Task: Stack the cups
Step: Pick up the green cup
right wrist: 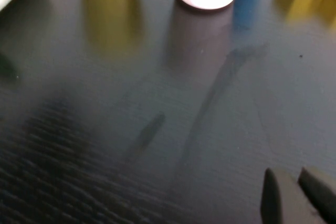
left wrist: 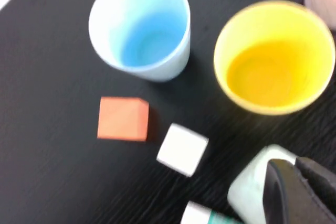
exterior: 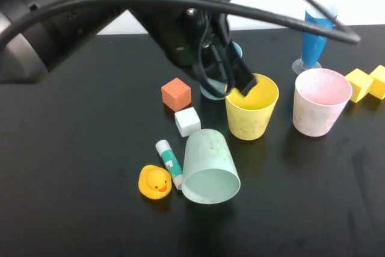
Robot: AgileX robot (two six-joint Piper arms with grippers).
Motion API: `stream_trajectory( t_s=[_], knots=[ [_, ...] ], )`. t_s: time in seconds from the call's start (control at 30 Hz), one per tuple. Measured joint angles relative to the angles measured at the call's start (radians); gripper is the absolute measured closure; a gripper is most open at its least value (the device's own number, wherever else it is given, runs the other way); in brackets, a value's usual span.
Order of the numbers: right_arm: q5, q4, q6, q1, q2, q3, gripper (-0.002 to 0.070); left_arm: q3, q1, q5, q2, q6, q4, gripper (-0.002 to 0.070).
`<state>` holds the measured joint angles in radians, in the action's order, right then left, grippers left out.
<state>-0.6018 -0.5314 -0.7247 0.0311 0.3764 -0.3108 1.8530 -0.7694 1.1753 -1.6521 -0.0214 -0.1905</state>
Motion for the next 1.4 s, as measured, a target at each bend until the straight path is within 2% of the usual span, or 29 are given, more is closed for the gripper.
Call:
stream_trajectory(
  t_s=[0.13, 0.27, 0.37, 0.5, 0.63, 0.77, 0.87, 0.97, 1.2, 1.3, 1.4],
  knots=[
    [0.0, 0.0, 0.0, 0.0, 0.0, 0.0, 0.0613, -0.003, 0.005, 0.062, 0.0, 0.139, 0.05, 0.0659],
    [0.0, 0.002, 0.0, 0.0, 0.0, 0.0, 0.0613, -0.042, 0.005, 0.069, 0.023, 0.291, 0.216, 0.0558],
    [0.0, 0.006, 0.0, 0.0, 0.0, 0.0, 0.0613, -0.108, -0.024, 0.069, 0.061, 0.332, 0.27, 0.049],
    [-0.006, 0.006, 0.0, 0.0, 0.0, 0.0, 0.0613, -0.273, -0.132, 0.069, 0.17, 0.328, 0.12, 0.0479],
    [-0.008, 0.006, 0.0, 0.0, 0.0, 0.0, 0.0613, -0.505, -0.248, -0.027, 0.261, 0.282, -0.108, 0.0535],
    [-0.008, 0.006, 0.0, 0.0, 0.0, 0.0, 0.0613, -0.697, -0.332, -0.204, 0.312, 0.066, -0.342, 0.0615],
    [-0.008, 0.006, 0.0, 0.0, 0.0, 0.0, 0.0613, -0.768, -0.358, -0.224, 0.324, -0.129, -0.513, 0.0656],
    [-0.008, 0.006, 0.0, 0.0, 0.0, 0.0, 0.0613, -0.795, -0.361, -0.23, 0.324, -0.24, -0.624, 0.0669],
    [-0.008, 0.008, 0.0, 0.0, 0.0, 0.0, 0.0613, -0.795, -0.362, -0.307, 0.324, -0.273, -0.666, 0.0663],
    [-0.008, 0.008, 0.0, 0.0, 0.0, 0.0, 0.0613, -0.795, -0.362, -0.317, 0.324, -0.275, -0.643, 0.0581],
    [-0.008, 0.008, 0.0, 0.0, 0.0, 0.0, 0.0613, -0.795, -0.362, -0.303, 0.324, -0.252, -0.534, 0.0368]
  ],
)
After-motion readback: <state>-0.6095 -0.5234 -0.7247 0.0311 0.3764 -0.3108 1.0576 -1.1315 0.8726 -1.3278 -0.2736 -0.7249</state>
